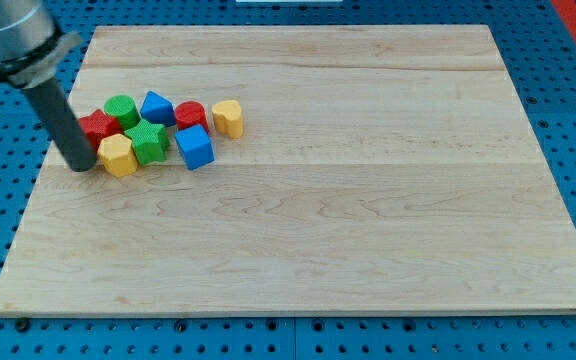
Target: Place the yellow blocks and the blue blocks at the top center of the board
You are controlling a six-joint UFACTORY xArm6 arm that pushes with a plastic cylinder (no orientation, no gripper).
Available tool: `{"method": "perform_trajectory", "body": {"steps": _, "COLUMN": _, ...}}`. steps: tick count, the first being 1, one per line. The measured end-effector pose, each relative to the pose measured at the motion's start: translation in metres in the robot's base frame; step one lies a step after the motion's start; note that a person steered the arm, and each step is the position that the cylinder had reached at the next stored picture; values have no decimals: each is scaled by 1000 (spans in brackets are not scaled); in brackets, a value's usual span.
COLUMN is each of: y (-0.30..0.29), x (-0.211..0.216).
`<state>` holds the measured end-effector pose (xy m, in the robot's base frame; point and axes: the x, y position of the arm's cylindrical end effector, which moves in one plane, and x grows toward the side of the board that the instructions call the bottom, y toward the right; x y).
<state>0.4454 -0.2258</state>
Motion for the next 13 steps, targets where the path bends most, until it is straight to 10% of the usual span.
{"method": "perform_trajectory", "body": {"steps": 6, "y": -16, "x": -8}}
{"method": "perform_trajectory", "body": {"steps": 13, "y": 97, "x": 4}}
